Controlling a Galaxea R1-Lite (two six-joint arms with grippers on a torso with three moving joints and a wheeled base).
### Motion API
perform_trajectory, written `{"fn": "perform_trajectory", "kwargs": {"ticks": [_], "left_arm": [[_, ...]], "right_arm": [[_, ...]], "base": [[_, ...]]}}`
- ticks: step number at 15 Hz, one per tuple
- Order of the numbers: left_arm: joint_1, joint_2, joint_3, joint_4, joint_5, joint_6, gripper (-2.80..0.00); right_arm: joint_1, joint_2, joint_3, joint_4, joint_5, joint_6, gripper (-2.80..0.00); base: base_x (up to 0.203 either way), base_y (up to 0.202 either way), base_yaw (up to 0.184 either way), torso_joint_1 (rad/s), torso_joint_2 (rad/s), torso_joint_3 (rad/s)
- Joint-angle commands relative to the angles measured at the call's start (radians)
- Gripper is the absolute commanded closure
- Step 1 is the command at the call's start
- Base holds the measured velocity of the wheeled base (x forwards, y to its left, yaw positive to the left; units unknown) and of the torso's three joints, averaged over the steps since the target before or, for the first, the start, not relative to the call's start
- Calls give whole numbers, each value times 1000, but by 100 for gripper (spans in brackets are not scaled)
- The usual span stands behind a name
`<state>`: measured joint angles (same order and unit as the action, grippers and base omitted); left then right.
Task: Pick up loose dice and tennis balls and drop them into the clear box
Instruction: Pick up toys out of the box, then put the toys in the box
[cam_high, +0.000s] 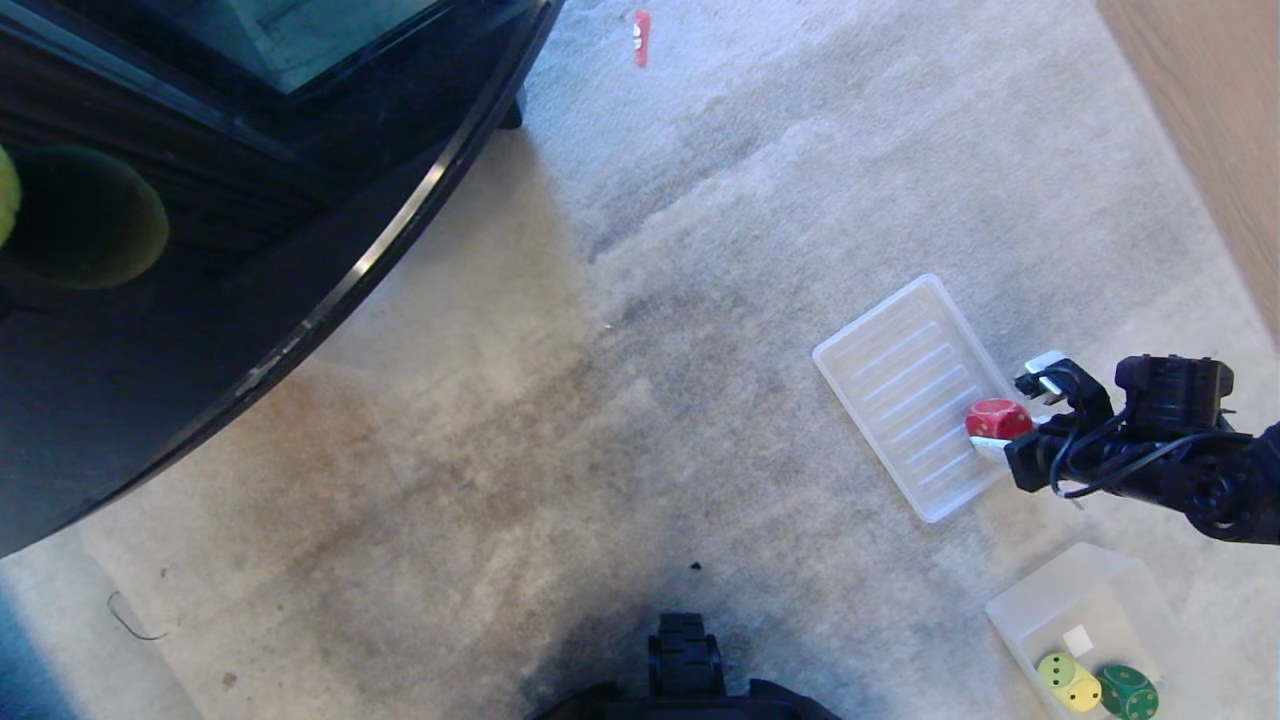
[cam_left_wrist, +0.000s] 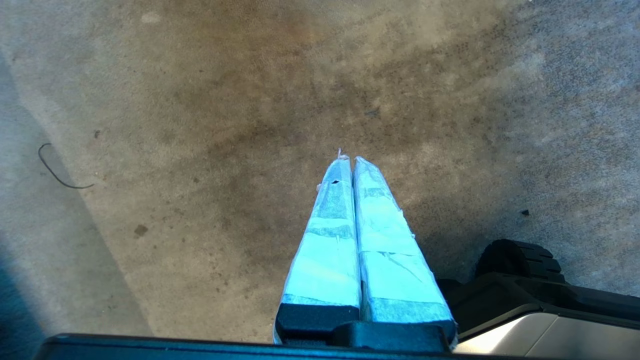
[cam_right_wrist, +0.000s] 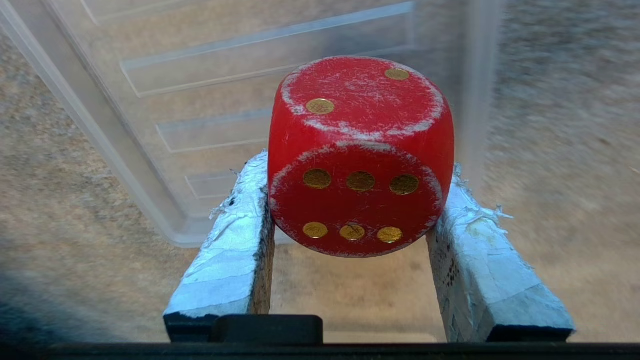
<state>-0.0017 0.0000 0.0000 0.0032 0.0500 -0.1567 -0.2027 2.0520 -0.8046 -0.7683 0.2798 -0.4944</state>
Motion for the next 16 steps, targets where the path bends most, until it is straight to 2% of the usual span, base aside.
{"fn": "perform_trajectory", "kwargs": {"ticks": [1, 4, 10, 13, 16], "left_arm": [[0, 0, 0, 0, 1, -1, 0], [0, 0, 0, 0, 1, -1, 0], [0, 0, 0, 0, 1, -1, 0], [0, 0, 0, 0, 1, -1, 0], [0, 0, 0, 0, 1, -1, 0]], "right_arm": [[-15, -95, 17, 21, 2, 12, 0], [-30, -328, 39, 240, 3, 106, 0], [-31, -959, 168, 705, 3, 335, 0], [-21, -1254, 290, 881, 2, 423, 0], [13, -1526, 433, 1017, -27, 468, 0]], "base": [[0, 0, 0, 0, 0, 0], [0, 0, 0, 0, 0, 0], [0, 0, 0, 0, 0, 0], [0, 0, 0, 0, 0, 0], [0, 0, 0, 0, 0, 0]]}}
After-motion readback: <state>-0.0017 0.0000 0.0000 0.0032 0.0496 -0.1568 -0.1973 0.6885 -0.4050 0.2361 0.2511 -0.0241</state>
